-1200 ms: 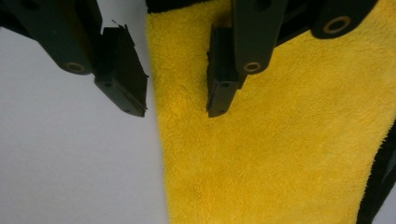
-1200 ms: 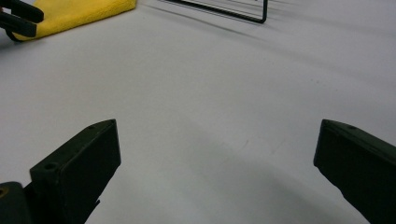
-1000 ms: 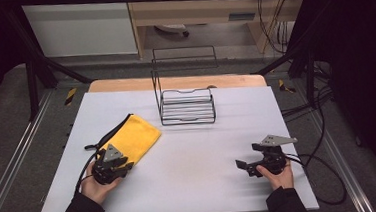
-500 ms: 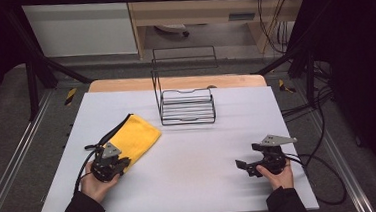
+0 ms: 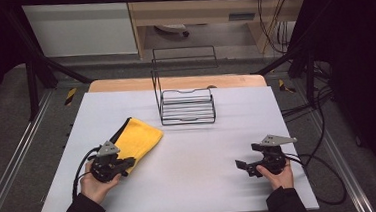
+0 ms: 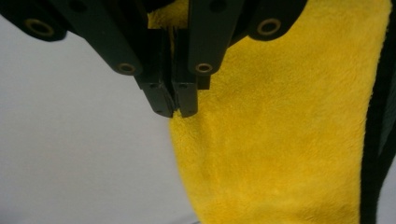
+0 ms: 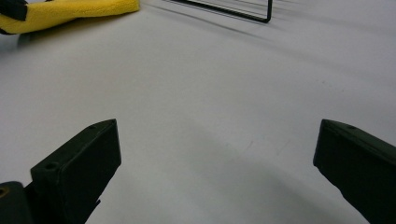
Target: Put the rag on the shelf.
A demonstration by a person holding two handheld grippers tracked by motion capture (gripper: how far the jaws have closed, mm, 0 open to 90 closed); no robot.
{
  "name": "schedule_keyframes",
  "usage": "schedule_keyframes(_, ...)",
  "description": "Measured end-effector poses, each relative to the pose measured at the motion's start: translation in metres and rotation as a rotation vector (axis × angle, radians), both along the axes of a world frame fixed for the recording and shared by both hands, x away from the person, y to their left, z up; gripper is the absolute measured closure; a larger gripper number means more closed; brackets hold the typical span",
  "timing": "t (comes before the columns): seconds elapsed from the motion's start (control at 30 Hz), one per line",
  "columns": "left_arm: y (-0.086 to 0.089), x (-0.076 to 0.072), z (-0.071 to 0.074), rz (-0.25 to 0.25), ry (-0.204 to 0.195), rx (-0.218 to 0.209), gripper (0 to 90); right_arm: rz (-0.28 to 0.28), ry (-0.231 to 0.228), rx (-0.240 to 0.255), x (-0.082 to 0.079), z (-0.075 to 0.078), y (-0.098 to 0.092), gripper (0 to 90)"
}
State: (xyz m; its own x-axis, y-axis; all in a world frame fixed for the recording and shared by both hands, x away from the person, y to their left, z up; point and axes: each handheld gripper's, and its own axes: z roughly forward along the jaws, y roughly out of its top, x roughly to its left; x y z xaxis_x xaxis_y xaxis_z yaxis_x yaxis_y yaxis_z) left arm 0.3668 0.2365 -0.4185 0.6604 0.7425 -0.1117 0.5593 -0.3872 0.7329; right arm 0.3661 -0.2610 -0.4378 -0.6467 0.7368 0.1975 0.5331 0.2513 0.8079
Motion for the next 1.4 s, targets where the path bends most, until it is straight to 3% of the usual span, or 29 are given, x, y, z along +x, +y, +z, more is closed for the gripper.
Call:
schedule_keyframes(0.1, -0.016, -0.007, 0.004, -0.050, 0.005, -0.008, 86.9, 0.000, 0.002, 0.002, 0.000, 0.000, 0.000, 1.5)
schedule_keyframes(0.33, -0.044, -0.017, 0.004, -0.099, 0.029, -0.050, 86.8, 0.000, 0.002, 0.001, 0.000, 0.000, 0.000, 1.5)
schedule_keyframes(0.57, -0.071, -0.019, -0.001, -0.097, 0.028, -0.049, 86.7, 0.001, 0.003, -0.001, 0.000, 0.000, 0.000, 1.5)
schedule_keyframes(0.8, -0.084, -0.015, -0.012, -0.109, 0.048, -0.026, 84.8, 0.003, -0.002, -0.003, 0.000, 0.000, 0.002, 1.5)
schedule_keyframes(0.9, -0.080, -0.017, -0.006, -0.122, 0.029, -0.032, 67.5, 0.002, -0.004, -0.004, 0.000, 0.000, 0.002, 1.5)
schedule_keyframes(1.0, -0.068, -0.019, 0.004, -0.111, -0.001, -0.017, 61.2, 0.002, -0.005, -0.005, 0.000, 0.000, 0.001, 1.5)
schedule_keyframes(1.07, -0.053, -0.019, 0.010, -0.077, -0.015, -0.016, 57.6, 0.001, -0.006, -0.004, -0.001, 0.000, 0.001, 1.5)
schedule_keyframes(1.2, -0.017, -0.016, 0.014, 0.017, 0.002, -0.004, 59.3, -0.001, -0.005, -0.006, 0.000, 0.000, 0.002, 1.5)
schedule_keyframes(1.23, -0.004, -0.015, 0.011, 0.049, 0.025, -0.004, 60.9, 0.000, -0.005, -0.008, 0.000, -0.001, 0.002, 1.5)
schedule_keyframes(1.4, 0.009, -0.012, -0.002, 0.099, 0.077, 0.033, 65.2, -0.001, -0.001, -0.009, 0.000, -0.001, 0.003, 1.5)
